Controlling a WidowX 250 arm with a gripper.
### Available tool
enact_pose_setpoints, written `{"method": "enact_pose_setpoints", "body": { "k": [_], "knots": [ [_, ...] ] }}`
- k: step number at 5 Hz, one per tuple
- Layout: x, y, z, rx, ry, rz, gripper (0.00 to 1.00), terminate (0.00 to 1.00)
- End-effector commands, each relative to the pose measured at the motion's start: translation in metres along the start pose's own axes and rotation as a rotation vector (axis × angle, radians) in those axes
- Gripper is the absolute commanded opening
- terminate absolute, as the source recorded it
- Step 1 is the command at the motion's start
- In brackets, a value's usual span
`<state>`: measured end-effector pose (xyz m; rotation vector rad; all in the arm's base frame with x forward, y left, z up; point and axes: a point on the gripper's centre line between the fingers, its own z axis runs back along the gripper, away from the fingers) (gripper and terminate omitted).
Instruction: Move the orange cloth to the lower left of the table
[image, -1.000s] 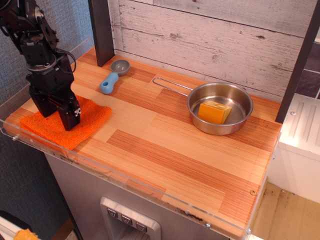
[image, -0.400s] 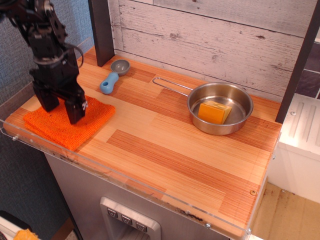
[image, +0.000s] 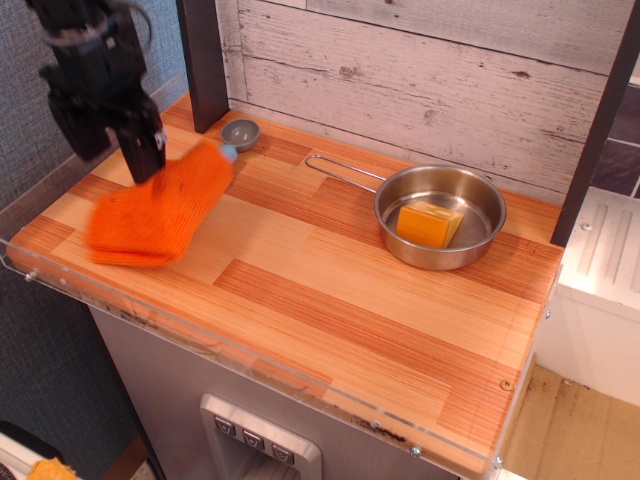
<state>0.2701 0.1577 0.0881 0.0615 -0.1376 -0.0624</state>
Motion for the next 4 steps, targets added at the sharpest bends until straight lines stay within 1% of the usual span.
{"method": "enact_pose_setpoints", "body": {
  "k": [1,2,3,4],
  "knots": [
    [0.0099,-0.0030,0.0250,0.006,-0.014,-0.075,1.00,0.00],
    [0.0091,-0.0064,0.0264,0.003,0.006,-0.091,1.00,0.00],
    [0.0051,-0.0037,0.0317,0.034,0.026,-0.074,1.00,0.00],
    [0.0000,-0.0008,0.0337,0.049,0.039,-0.042,1.00,0.00]
  ]
}}
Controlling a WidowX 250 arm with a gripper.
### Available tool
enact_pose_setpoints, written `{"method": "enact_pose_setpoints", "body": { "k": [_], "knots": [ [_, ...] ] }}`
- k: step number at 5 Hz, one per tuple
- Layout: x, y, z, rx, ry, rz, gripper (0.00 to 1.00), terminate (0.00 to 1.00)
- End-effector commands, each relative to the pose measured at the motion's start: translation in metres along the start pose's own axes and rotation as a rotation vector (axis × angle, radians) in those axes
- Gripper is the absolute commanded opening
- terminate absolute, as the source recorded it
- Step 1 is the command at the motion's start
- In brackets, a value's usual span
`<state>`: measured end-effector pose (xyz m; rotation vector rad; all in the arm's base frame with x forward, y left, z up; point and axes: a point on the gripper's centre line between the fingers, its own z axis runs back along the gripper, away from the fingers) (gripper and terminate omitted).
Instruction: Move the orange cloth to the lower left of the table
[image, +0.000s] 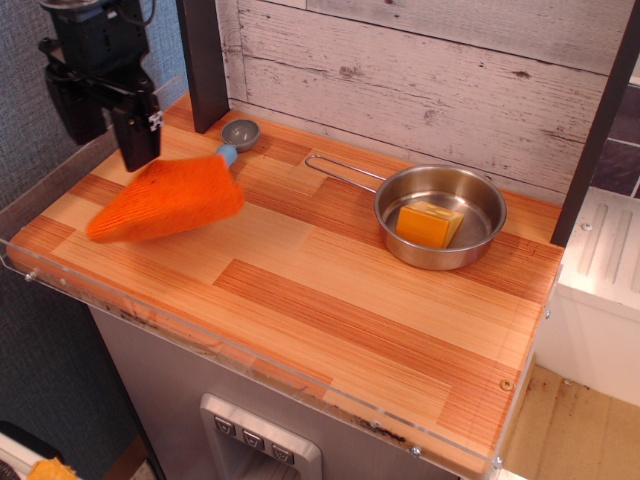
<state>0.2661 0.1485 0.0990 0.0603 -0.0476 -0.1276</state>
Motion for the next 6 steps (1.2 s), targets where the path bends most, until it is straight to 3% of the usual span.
{"method": "enact_pose_setpoints", "body": {
  "k": [1,2,6],
  "knots": [
    [-0.006,0.012,0.024,0.076,-0.031,0.072,1.00,0.00],
    [-0.014,0.019,0.024,0.076,-0.017,0.125,1.00,0.00],
    [-0.014,0.021,0.007,0.055,0.023,0.143,1.00,0.00]
  ]
}}
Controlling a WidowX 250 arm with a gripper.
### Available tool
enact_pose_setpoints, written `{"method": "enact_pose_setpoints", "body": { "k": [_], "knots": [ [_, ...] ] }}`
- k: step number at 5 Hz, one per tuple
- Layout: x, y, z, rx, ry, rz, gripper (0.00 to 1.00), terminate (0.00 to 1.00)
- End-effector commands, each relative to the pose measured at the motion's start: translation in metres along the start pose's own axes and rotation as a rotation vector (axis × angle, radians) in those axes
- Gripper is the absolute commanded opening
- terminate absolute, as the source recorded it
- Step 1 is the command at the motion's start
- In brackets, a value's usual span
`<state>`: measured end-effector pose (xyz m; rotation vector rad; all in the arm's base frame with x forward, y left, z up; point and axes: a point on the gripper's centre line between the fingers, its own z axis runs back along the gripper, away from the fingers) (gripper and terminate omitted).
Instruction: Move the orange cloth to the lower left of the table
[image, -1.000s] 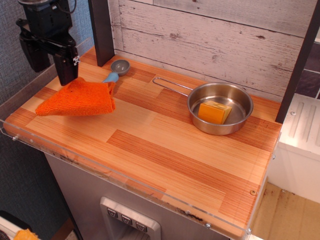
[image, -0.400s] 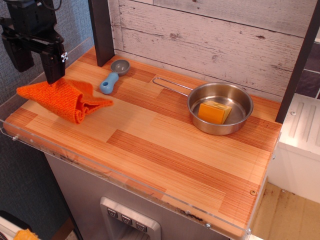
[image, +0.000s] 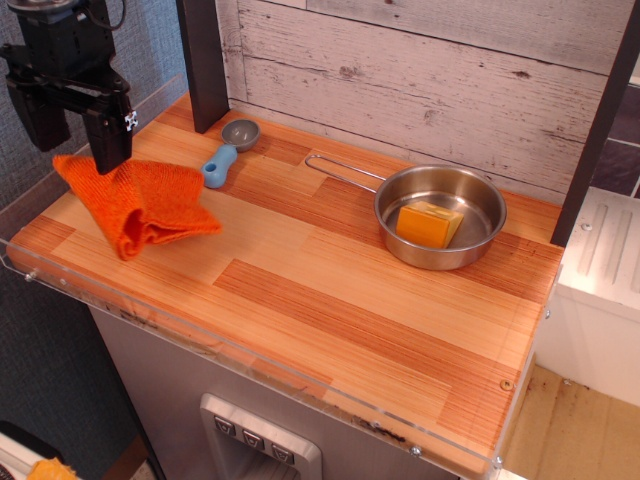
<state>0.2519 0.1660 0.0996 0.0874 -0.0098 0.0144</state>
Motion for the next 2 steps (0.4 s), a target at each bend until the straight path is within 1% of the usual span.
{"method": "enact_pose_setpoints", "body": {
  "k": [1,2],
  "knots": [
    [0.0040,0.0043,0.0051,0.027,-0.016,0.004,1.00,0.00],
    [0.0023,0.0074,0.0053,0.025,0.016,0.042,1.00,0.00]
  ]
}}
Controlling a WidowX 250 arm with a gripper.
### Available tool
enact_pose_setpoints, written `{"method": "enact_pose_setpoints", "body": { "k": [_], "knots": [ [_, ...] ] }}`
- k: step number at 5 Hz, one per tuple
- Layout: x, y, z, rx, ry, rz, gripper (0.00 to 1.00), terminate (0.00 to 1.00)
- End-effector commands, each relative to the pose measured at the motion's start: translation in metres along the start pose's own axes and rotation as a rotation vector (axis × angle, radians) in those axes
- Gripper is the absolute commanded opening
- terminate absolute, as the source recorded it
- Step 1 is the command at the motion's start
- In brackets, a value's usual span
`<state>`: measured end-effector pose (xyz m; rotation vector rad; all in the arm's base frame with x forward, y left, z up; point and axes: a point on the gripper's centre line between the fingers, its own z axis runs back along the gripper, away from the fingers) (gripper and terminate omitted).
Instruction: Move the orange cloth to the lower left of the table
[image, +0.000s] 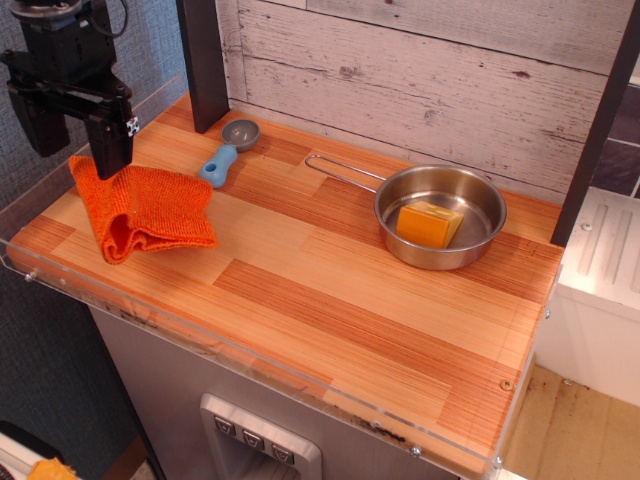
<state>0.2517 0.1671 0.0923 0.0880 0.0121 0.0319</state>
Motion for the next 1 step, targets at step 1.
{"method": "enact_pose_setpoints", "body": {
  "k": [1],
  "knots": [
    [0.0023,0.0069,0.0126,0.024,-0.006,0.026,1.00,1.00]
  ]
}}
